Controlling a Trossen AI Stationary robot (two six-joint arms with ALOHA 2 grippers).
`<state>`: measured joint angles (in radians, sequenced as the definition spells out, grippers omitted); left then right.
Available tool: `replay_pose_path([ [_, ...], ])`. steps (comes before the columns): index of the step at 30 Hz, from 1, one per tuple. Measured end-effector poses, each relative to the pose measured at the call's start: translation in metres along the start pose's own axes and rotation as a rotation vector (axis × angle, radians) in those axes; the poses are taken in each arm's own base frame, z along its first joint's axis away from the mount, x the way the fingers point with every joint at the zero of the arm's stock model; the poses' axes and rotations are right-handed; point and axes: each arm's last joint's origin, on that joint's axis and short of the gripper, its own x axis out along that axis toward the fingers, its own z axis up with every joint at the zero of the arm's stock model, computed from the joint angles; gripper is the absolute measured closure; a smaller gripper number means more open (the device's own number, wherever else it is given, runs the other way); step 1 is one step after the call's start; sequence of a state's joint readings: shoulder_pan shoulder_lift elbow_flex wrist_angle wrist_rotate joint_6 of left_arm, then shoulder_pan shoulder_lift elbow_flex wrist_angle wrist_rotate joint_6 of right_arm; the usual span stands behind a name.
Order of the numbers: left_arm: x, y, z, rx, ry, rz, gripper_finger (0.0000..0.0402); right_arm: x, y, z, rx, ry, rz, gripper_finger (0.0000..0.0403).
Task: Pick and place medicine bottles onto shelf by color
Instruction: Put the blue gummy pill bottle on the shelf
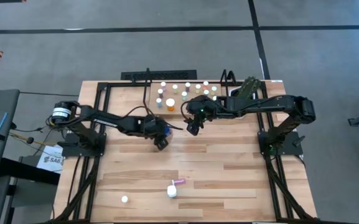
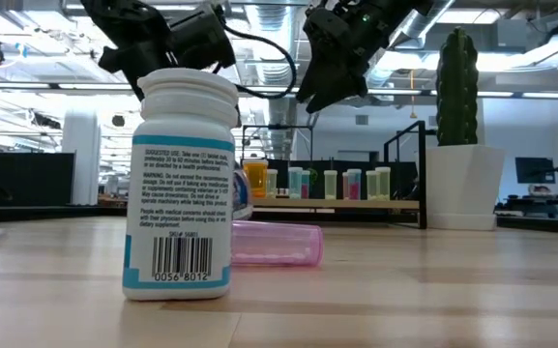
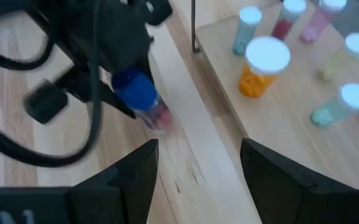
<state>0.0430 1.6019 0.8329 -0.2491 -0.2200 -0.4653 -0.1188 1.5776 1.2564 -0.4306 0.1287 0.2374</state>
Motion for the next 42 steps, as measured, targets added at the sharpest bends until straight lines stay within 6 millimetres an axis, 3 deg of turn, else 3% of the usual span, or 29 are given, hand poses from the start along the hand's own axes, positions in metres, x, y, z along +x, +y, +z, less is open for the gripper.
replay_pose_path([
  [7, 0.004, 0.008, 0.006, -0.04, 0.006, -0.004, 0.0242, 0.0, 0.002, 0.009, 0.013, -0.09, 0.022, 0.0154],
  [22, 0.008, 0.019, 0.014, -0.05, -0.004, -0.012, 0.0239, 0.0, 0.002, 0.008, 0.031, -0.084, 0.023, 0.0154],
  [34, 0.009, 0.015, 0.018, -0.073, -0.036, -0.09, 0.0172, 0.0, 0.001, 0.003, -0.004, -0.036, 0.009, 0.0154],
  [42, 0.005, 0.013, 0.023, -0.084, -0.023, -0.134, 0.0157, -0.001, -0.002, -0.003, -0.016, 0.036, -0.01, 0.0154],
])
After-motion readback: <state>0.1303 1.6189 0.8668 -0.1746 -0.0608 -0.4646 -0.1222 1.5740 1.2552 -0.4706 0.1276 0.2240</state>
